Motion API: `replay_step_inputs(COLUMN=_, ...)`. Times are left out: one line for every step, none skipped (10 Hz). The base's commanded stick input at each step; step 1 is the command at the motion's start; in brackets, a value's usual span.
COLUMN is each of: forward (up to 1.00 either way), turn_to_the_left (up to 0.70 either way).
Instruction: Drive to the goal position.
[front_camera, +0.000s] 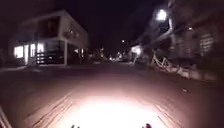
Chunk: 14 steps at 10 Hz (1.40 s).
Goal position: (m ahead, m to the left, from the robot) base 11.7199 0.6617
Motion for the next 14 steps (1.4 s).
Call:
replay_step_inputs(forward=0.85, turn_to_the_left=0.00)
replay_step_inputs(forward=0.85, turn_to_the_left=0.00)
replay_step_inputs(forward=0.85, turn_to_the_left=0.00)
replay_step_inputs(forward=0.85, turn_to_the_left=0.00)
replay_step_inputs(forward=0.85, turn_to_the_left=0.00)
replay_step_inputs(forward=0.85, turn_to_the_left=0.00)
replay_step_inputs(forward=0.85, turn_to_the_left=0.00)
replay_step_inputs(forward=0.85, turn_to_the_left=0.00)
replay_step_inputs(forward=0.85, turn_to_the_left=0.00)
replay_step_inputs(forward=0.85, turn_to_the_left=0.00)
replay_step_inputs(forward=0.85, turn_to_the_left=0.00)
replay_step_inputs(forward=0.85, turn_to_the_left=0.00)
replay_step_inputs(forward=0.85, turn_to_the_left=-0.01)
replay_step_inputs(forward=0.85, turn_to_the_left=-0.18)
